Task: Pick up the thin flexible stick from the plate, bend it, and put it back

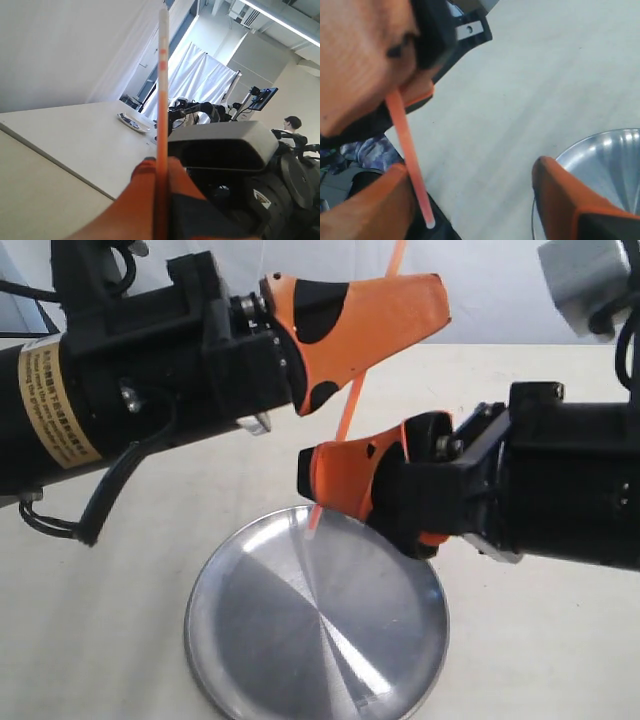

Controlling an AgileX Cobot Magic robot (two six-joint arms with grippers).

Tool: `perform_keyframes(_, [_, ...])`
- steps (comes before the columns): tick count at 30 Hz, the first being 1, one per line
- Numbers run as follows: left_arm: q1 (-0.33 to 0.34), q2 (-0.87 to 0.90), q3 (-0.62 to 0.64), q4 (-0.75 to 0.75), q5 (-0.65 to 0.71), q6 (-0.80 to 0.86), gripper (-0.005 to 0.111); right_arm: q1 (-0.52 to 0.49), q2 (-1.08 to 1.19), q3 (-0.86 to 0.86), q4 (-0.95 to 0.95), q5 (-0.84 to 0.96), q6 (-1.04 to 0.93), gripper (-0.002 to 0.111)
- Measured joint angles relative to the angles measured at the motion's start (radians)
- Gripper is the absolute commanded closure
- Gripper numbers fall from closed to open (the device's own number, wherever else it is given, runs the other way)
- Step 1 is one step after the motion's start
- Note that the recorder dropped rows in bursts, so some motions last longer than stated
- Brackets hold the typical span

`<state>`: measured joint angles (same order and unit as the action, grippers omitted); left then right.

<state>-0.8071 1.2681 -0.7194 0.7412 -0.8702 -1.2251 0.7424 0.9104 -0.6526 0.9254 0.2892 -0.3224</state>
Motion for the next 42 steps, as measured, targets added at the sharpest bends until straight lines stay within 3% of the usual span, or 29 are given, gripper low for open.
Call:
perform_keyframes(1, [0.0,0.0,0.0,0.0,0.0,0.0,0.106,0.0,0.007,0.0,0.044,-0.002,-0.036,0.061])
perform_keyframes(4, [0.0,0.0,0.0,0.0,0.0,0.003,0.106,0.003,0.026,0.0,0.168,-0.026,-0.194,0.109])
perform_keyframes(9, [0.0,0.004,0.0,-0.029,0.019,-0.015,0.106,0.011,0.047,0.0,0.191,-0.083,-0.349,0.108])
perform_keyframes(14, [0.006,0.017,0.008,-0.038,0.036,-0.009,0.106,0.017,0.127,-0.01,0.191,-0.128,-0.365,0.108])
perform_keyframes(23, [0.0,0.0,-0.006,0.051,0.11,0.002,0.106,0.012,0.009,0.003,0.183,0.019,-0.383,0.109])
perform_keyframes(27, [0.0,-0.003,-0.007,0.049,0.096,0.0,0.097,0.009,-0.01,0.003,0.181,0.043,-0.383,0.109])
perform_keyframes(33, [0.0,-0.005,-0.007,0.045,0.096,0.0,0.072,0.009,-0.01,0.003,0.182,0.065,-0.383,0.109])
perform_keyframes(35, [0.0,-0.005,-0.007,0.043,0.101,0.0,0.07,0.007,-0.01,0.003,0.182,0.079,-0.383,0.109])
perform_keyframes(38, [0.0,-0.005,-0.003,-0.003,0.104,0.005,0.081,0.007,-0.01,0.003,0.182,0.128,-0.383,0.109])
perform_keyframes(39, [0.0,-0.005,-0.003,-0.005,0.105,0.01,0.096,0.007,-0.01,0.003,0.182,0.137,-0.383,0.109])
perform_keyframes(40, [0.0,-0.005,-0.003,-0.011,0.107,0.019,0.103,0.007,-0.01,0.003,0.182,0.152,-0.38,0.109])
perform_keyframes(42, [-0.001,-0.005,-0.003,-0.012,0.098,0.024,0.106,0.006,-0.01,0.003,0.182,0.162,-0.374,0.109])
